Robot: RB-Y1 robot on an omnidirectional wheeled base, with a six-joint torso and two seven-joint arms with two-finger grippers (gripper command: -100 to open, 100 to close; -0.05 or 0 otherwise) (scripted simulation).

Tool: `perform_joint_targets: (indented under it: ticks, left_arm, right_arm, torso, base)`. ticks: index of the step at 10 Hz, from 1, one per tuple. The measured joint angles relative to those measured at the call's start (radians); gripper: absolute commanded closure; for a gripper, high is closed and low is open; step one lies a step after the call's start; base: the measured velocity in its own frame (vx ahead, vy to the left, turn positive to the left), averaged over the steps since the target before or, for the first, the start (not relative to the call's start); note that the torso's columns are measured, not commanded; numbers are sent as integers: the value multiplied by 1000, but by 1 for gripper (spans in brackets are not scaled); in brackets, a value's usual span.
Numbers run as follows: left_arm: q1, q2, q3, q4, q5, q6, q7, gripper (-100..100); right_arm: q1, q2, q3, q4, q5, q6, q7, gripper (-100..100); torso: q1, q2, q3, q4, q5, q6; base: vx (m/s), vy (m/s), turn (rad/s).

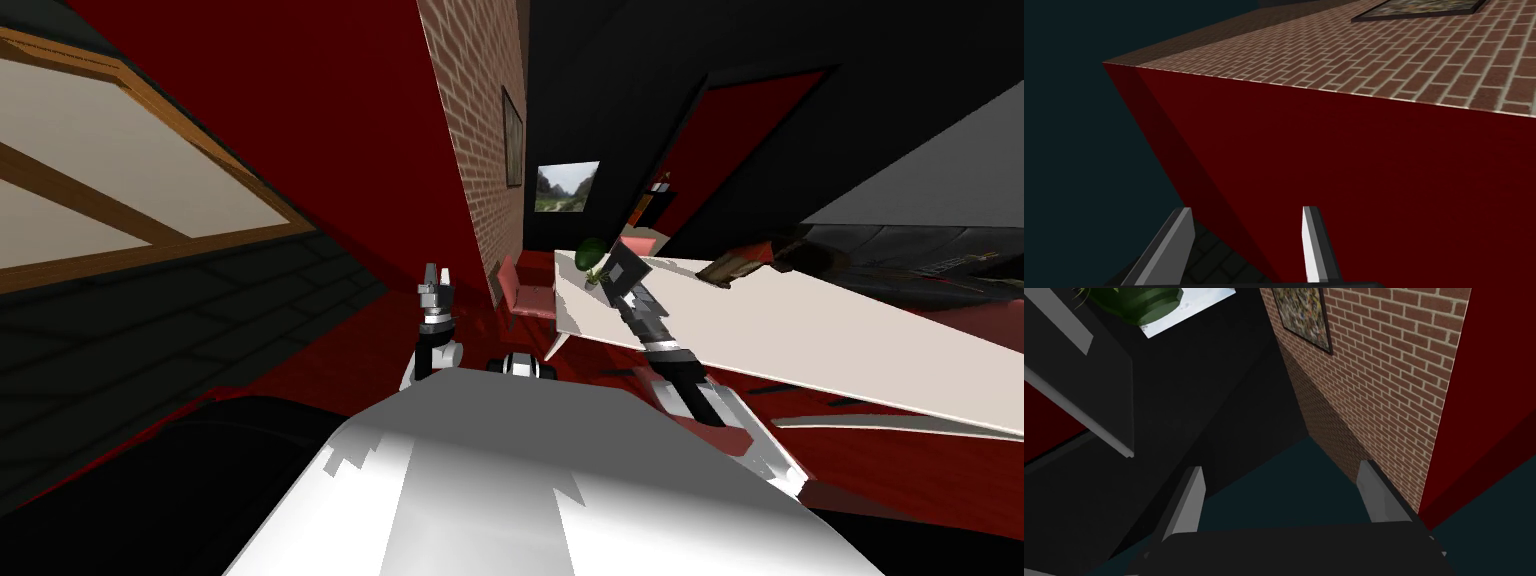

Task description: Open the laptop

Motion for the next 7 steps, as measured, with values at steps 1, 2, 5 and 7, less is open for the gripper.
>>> perform_joint_targets:
  ticks: [1, 2, 5, 7]
  left_arm:
    - [0, 0, 0, 0, 0, 0, 0, 0]
    - [0, 0, 0, 0, 0, 0, 0, 0]
    - [0, 0, 0, 0, 0, 0, 0, 0]
    - [0, 0, 0, 0, 0, 0, 0, 0]
  right_arm:
    - [-2, -31, -21, 19, 25, 13, 12, -100]
    - [-2, -64, -40, 26, 50, 32, 20, -100]
    - [-7, -130, -88, 80, 122, 66, 65, -100]
    - [2, -163, -120, 103, 166, 88, 101, -100]
  torso:
    - [-1, 0, 0, 0, 0, 0]
    - [-2, 0, 0, 0, -1, 0]
    - [-4, 0, 0, 0, -1, 0]
    - [-4, 0, 0, 0, -1, 0]
  base:
    - [5, 146, 147]
    - [-4, 118, 152]
    - [-5, 84, 160]
    - [-1, 42, 120]
